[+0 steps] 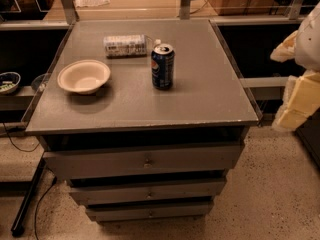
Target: Open bottom drawer
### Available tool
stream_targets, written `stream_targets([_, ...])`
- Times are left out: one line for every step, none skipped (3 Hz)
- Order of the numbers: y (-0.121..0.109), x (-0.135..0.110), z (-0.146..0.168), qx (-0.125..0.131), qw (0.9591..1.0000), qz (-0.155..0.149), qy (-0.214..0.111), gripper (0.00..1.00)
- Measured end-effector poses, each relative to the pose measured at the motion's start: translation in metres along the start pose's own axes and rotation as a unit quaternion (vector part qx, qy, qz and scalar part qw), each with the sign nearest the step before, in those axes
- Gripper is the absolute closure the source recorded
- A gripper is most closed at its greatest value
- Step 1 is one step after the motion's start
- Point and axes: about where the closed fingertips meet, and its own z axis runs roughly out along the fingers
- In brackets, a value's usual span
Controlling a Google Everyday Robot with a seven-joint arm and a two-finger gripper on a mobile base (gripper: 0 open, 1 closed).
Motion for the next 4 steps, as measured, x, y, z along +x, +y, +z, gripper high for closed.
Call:
stream_targets([0.0000,0.0000,0.0000,0.000,1.0000,0.000,0.000,0.41])
stream_targets([0.0000,0.0000,0.0000,0.000,1.0000,0.000,0.000,0.72])
stream_targets([0.0000,0.0000,0.0000,0.000,1.0000,0.000,0.000,0.95])
stream_targets([0.0000,-0.0001,-0.0002,0.000,1.0000,0.000,0.000,1.00])
